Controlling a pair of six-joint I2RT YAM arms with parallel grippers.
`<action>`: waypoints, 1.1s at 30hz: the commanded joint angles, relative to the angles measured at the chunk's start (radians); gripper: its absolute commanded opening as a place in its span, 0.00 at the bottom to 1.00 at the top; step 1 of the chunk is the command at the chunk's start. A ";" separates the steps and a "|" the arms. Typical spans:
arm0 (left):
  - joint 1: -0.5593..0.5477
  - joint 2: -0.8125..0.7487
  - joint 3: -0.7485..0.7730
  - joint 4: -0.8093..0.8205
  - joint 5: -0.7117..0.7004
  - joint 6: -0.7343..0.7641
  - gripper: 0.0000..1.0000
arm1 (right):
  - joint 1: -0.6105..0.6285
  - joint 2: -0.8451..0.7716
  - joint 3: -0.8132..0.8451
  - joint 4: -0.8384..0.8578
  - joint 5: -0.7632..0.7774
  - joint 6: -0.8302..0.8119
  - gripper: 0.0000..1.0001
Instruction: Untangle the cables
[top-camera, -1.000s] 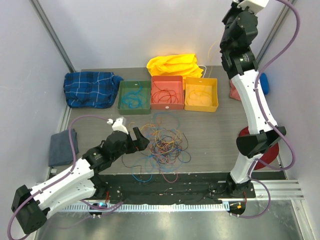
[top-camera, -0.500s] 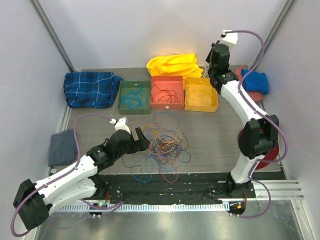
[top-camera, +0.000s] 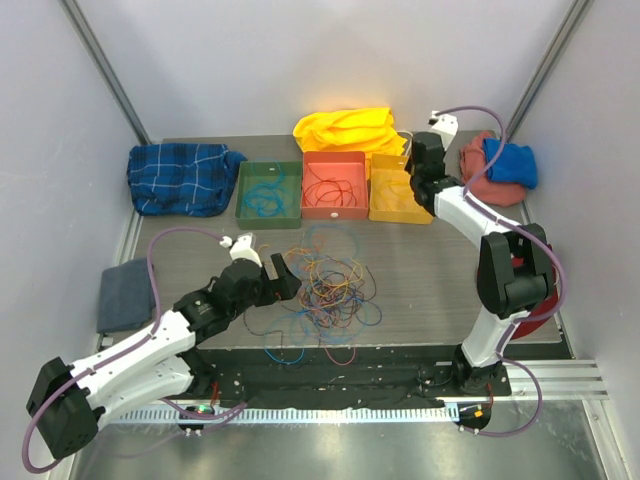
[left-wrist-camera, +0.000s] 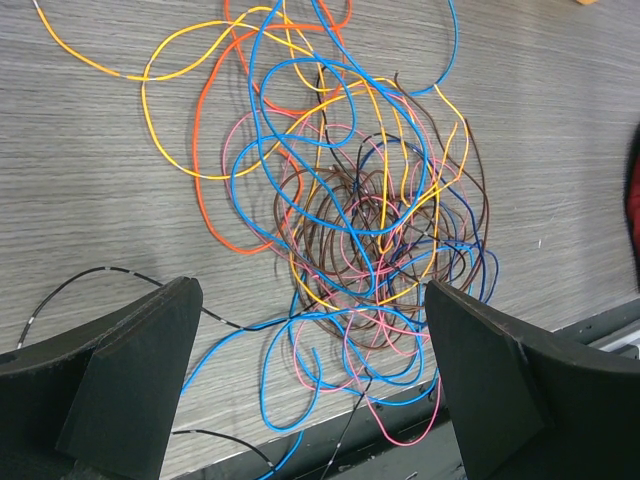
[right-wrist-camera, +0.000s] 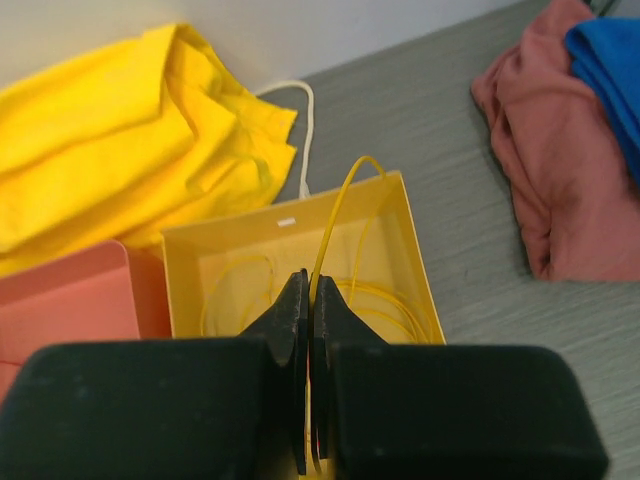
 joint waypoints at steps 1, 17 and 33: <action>-0.001 0.005 -0.001 0.057 0.010 -0.014 1.00 | 0.002 -0.019 -0.036 0.009 -0.027 0.029 0.01; -0.001 0.015 -0.007 0.083 0.033 -0.032 1.00 | 0.071 -0.036 0.073 -0.181 -0.013 -0.049 0.63; -0.001 -0.087 -0.044 0.025 0.007 -0.041 1.00 | 0.037 0.395 0.553 -0.559 -0.013 -0.006 0.01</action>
